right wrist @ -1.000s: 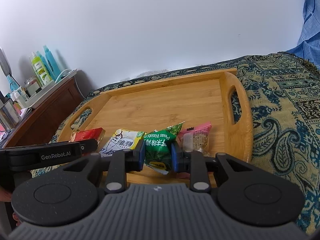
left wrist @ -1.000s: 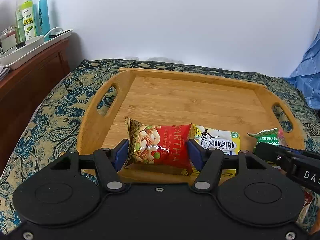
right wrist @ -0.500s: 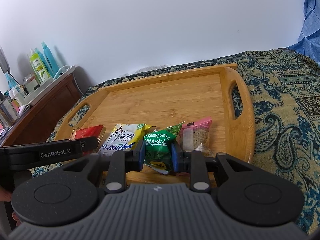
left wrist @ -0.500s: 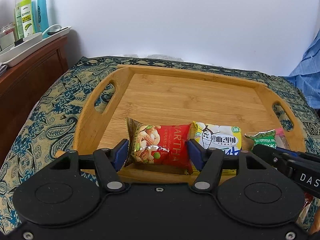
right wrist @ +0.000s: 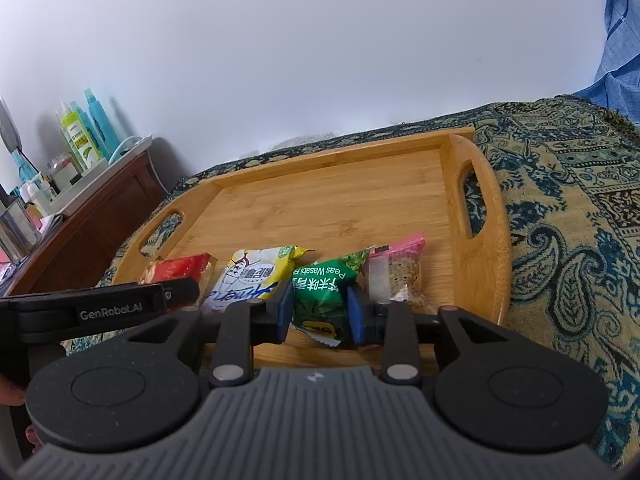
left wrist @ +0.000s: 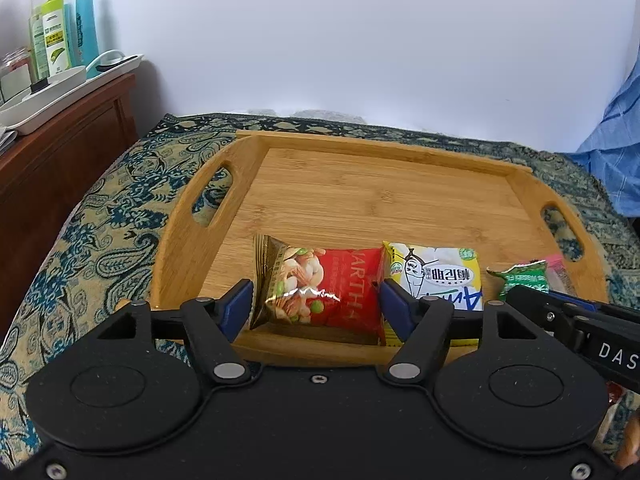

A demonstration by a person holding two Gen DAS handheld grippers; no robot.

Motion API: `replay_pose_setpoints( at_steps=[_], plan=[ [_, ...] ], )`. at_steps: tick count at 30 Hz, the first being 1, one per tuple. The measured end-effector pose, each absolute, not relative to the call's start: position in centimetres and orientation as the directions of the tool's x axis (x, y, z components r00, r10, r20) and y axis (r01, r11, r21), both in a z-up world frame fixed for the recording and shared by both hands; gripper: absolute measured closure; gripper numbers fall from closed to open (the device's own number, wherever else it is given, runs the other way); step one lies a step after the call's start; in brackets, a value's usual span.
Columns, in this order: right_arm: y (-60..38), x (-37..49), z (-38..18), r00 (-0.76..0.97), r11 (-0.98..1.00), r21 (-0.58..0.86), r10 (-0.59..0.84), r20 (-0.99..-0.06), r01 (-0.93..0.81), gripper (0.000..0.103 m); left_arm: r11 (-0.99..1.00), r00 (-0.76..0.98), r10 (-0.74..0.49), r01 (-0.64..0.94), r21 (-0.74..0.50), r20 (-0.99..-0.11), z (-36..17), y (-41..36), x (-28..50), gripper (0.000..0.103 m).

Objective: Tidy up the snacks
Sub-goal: 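Lower both bags into the tray beside the other packets and release them, then grasp the red Biscoff packet with the left gripper while the right grasps a clear snack packet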

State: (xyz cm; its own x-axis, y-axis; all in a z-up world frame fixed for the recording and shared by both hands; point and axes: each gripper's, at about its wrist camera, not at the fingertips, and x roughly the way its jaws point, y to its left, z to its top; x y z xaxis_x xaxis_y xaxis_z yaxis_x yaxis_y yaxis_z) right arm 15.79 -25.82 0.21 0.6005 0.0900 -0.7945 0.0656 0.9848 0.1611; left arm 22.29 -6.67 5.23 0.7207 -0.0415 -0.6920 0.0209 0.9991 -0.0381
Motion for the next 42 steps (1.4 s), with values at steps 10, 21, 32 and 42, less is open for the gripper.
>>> replay_pose_setpoints(
  at_steps=[10,21,32,42],
  plan=[
    [-26.4,13.5,3.0,0.668,0.977,0.200,0.096,-0.738,0.081,0.030,0.997,0.770,-0.072,0.073,-0.026,-0.634,8.7,-5.3,17.9,0.010],
    [-26.7,8.4,6.0,0.739,0.982,0.164,0.045,-0.672,0.090,0.009,0.994,0.808,-0.109,0.089,-0.062,-0.578,10.5,-3.5,11.0,0.001],
    [-25.2,4.5,6.3,0.767,0.995,0.019,-0.061,-0.639,0.095,0.000,0.997,0.816,-0.077,0.073,-0.030,-0.573,9.0,-2.1,5.7,0.000],
    [-26.1,0.6,5.3,0.702,0.980,-0.087,-0.189,-0.686,0.179,0.007,1.000,0.818,0.017,-0.003,0.026,-0.575,6.3,-0.5,3.2,0.001]
  ],
)
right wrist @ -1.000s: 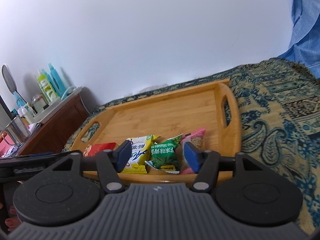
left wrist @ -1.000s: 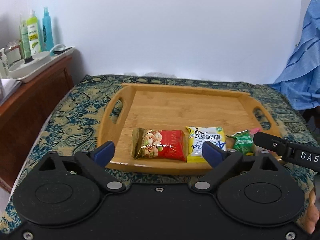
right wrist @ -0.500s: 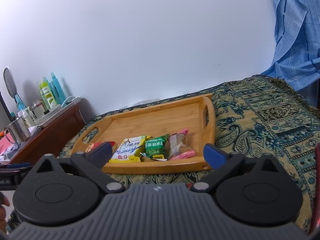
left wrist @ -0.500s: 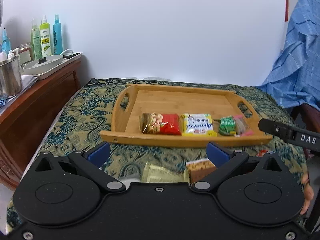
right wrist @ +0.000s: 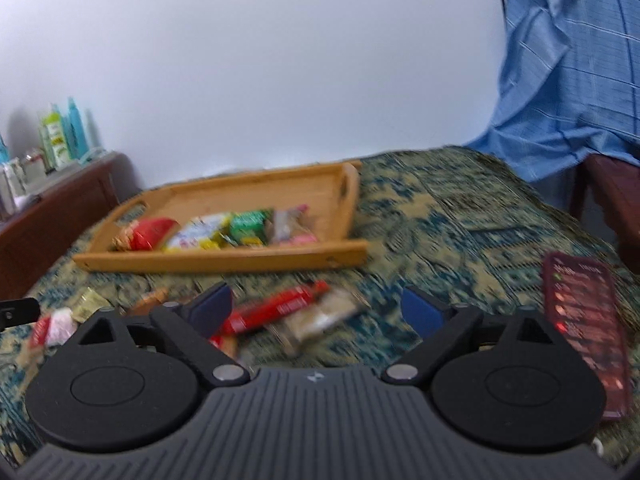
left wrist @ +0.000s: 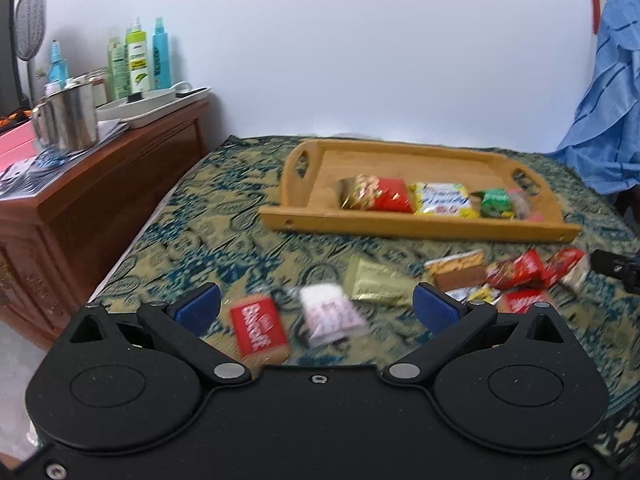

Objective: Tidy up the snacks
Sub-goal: 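Grasp the red Biscoff packet with the left gripper while the right grasps a clear snack packet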

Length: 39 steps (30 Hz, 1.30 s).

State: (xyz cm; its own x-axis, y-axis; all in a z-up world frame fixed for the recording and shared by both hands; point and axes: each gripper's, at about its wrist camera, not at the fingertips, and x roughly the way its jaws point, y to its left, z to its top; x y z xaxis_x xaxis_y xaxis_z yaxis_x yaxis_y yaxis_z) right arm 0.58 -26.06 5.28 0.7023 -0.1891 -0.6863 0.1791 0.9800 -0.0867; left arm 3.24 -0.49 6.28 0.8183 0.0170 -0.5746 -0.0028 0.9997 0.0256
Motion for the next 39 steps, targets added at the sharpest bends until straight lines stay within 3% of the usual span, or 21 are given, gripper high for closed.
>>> replay_pose_setpoints(
  at_steps=[2,5,13,20,26,32,35,36,37,38,39],
  plan=[
    [-26.0,0.3,5.1,0.695,0.977,-0.096,-0.202,-0.690,0.188,0.008,0.999,0.818,0.036,-0.020,0.036,-0.574,5.8,-0.1,2.9,0.001],
    [-25.5,0.2,5.0,0.692,0.976,-0.118,-0.212,-0.690,0.181,0.013,0.999,0.815,0.040,-0.036,0.019,-0.578,5.4,0.4,2.5,0.011],
    [-25.4,1.0,3.9,0.651,0.965,-0.165,-0.259,-0.714,0.203,0.039,0.991,0.797,0.122,-0.127,0.033,-0.591,4.7,1.9,2.3,0.048],
    [-26.8,3.0,2.9,0.618,0.966,-0.065,-0.212,-0.757,0.251,0.043,0.987,0.765,0.137,-0.158,0.023,-0.629,3.4,2.6,3.4,0.051],
    [-26.6,4.3,1.9,0.617,0.963,-0.076,-0.225,-0.755,0.258,0.044,0.988,0.746,0.118,-0.153,0.004,-0.655,2.3,2.4,4.7,0.053],
    [-26.2,5.0,1.2,0.615,0.966,-0.089,-0.225,-0.756,0.243,0.040,0.987,0.754,0.104,-0.159,-0.027,-0.649,1.4,2.4,5.8,0.060],
    [-26.1,5.1,1.0,0.615,0.966,-0.092,-0.227,-0.755,0.244,0.039,0.988,0.757,0.097,-0.150,-0.028,-0.646,1.6,2.1,6.0,0.069],
    [-26.1,5.1,1.1,0.618,0.965,-0.090,-0.227,-0.753,0.246,0.048,0.988,0.757,0.101,-0.151,-0.023,-0.645,1.7,1.9,5.9,0.069],
    [-26.1,5.0,1.1,0.623,0.964,-0.084,-0.229,-0.748,0.253,0.067,0.988,0.758,0.102,-0.151,-0.021,-0.644,1.8,1.9,5.9,0.069],
    [-26.1,4.8,1.2,0.626,0.960,-0.083,-0.239,-0.742,0.267,0.076,0.988,0.760,0.103,-0.152,-0.021,-0.642,1.8,1.8,5.8,0.069],
    [-26.2,4.6,1.2,0.629,0.958,-0.074,-0.240,-0.739,0.279,0.078,0.988,0.761,0.104,-0.153,-0.022,-0.641,1.9,1.8,5.7,0.069]
  ],
)
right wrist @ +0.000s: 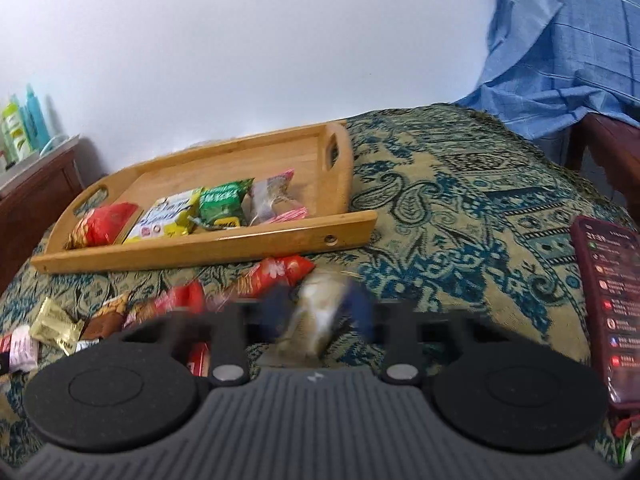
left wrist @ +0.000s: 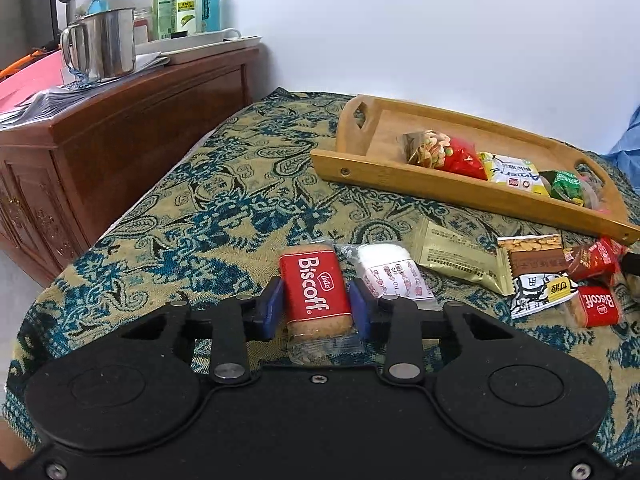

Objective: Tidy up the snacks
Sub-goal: 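Grasp the red Biscoff packet with the left gripper while the right grasps a clear snack packet, then carry both held packets over the wooden tray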

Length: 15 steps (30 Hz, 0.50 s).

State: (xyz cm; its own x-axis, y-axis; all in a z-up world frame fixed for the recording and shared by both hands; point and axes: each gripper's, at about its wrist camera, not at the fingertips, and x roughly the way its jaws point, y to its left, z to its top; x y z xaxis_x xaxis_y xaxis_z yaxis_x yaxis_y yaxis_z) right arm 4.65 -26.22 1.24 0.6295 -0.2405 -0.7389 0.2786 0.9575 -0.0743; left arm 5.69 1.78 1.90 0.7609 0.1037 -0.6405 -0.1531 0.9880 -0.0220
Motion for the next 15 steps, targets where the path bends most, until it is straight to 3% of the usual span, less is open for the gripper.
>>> replay_pose_setpoints(
  at_steps=[15],
  plan=[
    [-27.5,2.2,4.0,0.722,0.947,0.046,-0.209,-0.660,0.317,0.078,0.989,0.810,0.107,-0.144,-0.019,-0.577,5.1,1.6,4.7,0.070]
  ],
)
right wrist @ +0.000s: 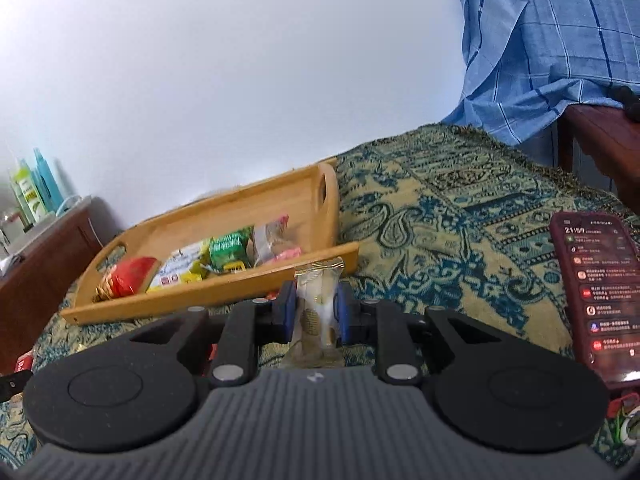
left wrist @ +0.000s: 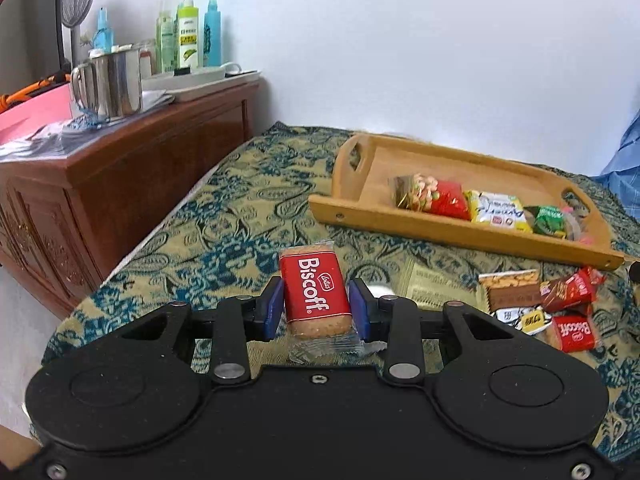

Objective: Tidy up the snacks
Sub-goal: 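Carry both held packets over the wooden tray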

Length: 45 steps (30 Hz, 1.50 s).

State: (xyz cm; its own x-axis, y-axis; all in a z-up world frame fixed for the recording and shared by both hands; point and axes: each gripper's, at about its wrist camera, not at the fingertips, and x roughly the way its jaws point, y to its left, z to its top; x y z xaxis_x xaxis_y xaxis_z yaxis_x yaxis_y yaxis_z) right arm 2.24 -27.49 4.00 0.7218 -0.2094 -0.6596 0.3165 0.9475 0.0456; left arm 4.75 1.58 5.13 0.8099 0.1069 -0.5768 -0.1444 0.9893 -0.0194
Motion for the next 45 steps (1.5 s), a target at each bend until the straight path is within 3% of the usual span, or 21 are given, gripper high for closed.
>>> replay_pose_setpoints(
  at_steps=[16,28,37,45],
  plan=[
    [-28.9,2.7,5.5,0.756,0.937,0.156,-0.145,-0.639,0.311,0.078,0.995,0.824,0.055,-0.089,-0.034,-0.564,7.3,1.1,6.5,0.069],
    [-30.9,9.6,8.1,0.801,0.944,0.231,-0.054,-0.597,0.236,0.079,0.997,0.856,-0.019,-0.023,-0.075,-0.517,11.6,0.3,13.5,0.069],
    [-31.4,16.0,5.9,0.753,0.942,0.251,-0.003,-0.658,0.223,0.079,0.993,0.829,-0.073,0.007,-0.119,-0.555,11.5,-1.1,21.2,0.069],
    [-31.1,20.3,1.8,0.677,0.955,0.202,0.003,-0.736,0.215,0.079,0.997,0.786,-0.052,0.008,-0.073,-0.616,8.5,-2.6,26.8,0.069]
  ],
)
